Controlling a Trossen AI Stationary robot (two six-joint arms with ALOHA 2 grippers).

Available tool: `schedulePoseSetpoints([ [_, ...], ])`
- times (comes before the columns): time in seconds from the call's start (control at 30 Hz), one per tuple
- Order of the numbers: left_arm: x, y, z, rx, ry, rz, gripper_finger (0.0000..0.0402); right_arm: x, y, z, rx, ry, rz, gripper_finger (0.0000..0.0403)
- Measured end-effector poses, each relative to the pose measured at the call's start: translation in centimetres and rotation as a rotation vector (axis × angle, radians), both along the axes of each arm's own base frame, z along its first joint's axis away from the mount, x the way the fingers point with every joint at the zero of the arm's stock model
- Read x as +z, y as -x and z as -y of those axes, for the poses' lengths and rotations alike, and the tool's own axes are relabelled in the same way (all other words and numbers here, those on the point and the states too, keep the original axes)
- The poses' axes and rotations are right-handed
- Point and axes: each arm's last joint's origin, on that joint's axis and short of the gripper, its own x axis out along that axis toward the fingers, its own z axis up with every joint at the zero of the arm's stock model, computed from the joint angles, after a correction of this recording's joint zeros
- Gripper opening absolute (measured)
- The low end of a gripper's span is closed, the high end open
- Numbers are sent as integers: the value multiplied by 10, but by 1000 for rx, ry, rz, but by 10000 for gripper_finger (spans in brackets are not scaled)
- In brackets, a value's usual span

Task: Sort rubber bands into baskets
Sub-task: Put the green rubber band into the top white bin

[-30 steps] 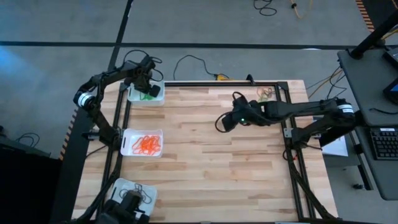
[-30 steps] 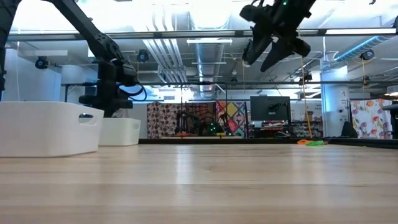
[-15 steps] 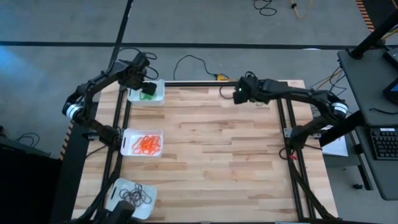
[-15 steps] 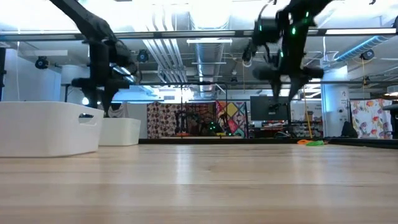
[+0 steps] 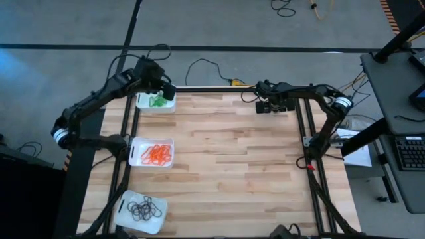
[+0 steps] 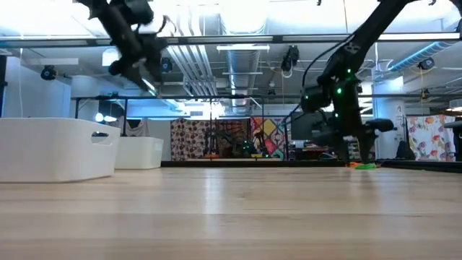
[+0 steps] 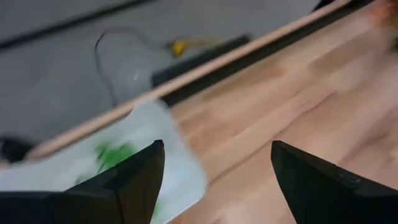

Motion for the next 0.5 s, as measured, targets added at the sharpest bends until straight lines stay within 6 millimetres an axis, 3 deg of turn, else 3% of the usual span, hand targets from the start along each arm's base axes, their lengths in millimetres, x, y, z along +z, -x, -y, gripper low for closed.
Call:
schedulePoseSetpoints([
  [0.23,23,-8,24,-91,-114,124,270,-16,-1,10,40,-31,6,150],
  [0.5,39,-7,41,-114,-183,201,267,-28,6,11,36,-67,-3,78],
])
